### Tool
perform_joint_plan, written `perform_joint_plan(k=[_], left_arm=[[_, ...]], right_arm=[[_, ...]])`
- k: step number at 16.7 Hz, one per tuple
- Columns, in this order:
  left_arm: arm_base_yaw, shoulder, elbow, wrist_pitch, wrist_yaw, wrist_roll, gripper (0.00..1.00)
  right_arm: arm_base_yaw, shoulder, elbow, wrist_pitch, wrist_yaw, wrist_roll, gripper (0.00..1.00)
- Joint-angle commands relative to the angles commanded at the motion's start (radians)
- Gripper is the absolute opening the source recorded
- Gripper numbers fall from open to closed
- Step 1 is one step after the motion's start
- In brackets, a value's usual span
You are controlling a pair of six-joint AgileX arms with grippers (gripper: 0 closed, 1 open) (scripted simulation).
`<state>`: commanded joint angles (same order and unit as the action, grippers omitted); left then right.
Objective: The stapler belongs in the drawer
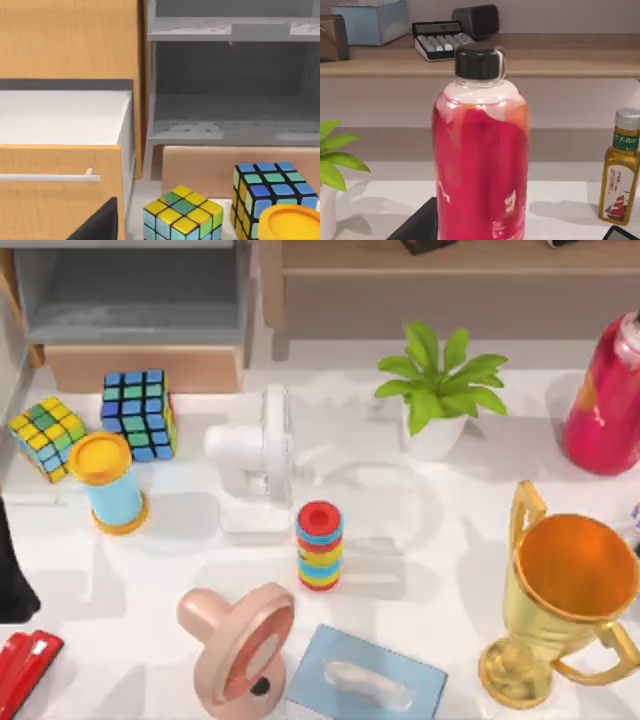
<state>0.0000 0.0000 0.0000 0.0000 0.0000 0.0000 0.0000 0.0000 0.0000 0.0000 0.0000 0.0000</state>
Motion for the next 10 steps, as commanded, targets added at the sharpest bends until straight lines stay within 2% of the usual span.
perform_joint_plan(k=[5, 10], left_arm=[[-0.003, 0.067, 0.048, -0.062, 0.0, 0.022, 1.0], [-0.012, 0.378, 0.231, -0.297, -0.001, 0.106, 1.0]], right_arm=[[0.0, 0.0, 0.0, 0.0, 0.0, 0.0, 1.0], [0.0, 0.0, 0.0, 0.0, 0.0, 0.0, 1.0]])
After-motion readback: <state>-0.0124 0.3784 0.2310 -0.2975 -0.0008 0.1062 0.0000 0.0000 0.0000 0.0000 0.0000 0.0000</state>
